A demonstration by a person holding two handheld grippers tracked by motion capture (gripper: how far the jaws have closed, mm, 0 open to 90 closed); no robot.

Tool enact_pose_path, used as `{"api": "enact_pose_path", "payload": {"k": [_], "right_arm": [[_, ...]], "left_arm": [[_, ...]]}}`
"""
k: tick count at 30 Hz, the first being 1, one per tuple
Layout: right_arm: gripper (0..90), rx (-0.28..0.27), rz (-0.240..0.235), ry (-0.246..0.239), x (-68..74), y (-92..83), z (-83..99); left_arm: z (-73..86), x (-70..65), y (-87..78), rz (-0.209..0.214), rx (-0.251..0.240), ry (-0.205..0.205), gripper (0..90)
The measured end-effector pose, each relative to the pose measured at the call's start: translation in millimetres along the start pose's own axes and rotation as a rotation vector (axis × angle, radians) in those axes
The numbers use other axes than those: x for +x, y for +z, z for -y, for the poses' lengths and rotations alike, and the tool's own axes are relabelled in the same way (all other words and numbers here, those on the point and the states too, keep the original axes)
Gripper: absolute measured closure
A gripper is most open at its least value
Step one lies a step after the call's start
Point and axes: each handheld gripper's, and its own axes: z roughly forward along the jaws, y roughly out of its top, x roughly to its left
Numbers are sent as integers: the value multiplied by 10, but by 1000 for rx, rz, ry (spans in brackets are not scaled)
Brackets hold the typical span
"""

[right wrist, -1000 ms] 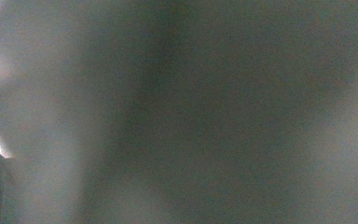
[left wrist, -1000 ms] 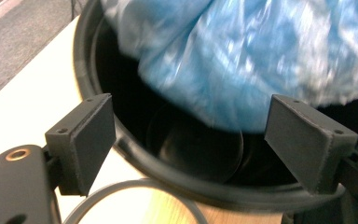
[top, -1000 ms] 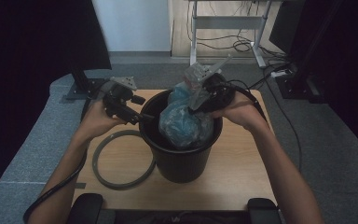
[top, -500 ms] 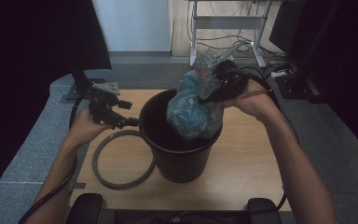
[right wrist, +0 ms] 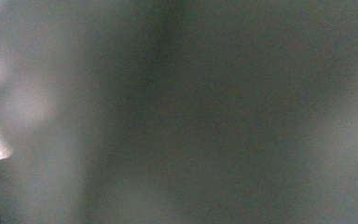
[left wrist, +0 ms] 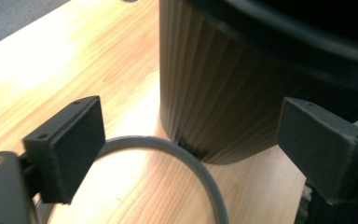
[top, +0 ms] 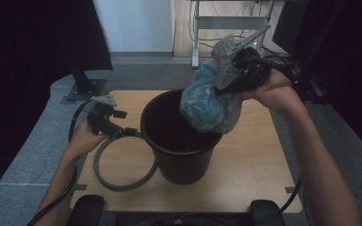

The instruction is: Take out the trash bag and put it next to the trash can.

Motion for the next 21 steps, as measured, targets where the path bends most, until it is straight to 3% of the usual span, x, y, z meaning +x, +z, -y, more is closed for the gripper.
{"api": "enact_pose_path", "payload": {"k": [10,21], "right_arm": [[747,-12,49,39,-63,-253,126],[747,-8,132,100,-162,-515,387]], "left_arm": [[250,40,220,-9,44,-26,18],[481,72,401,-12,52,-64,2]]}}
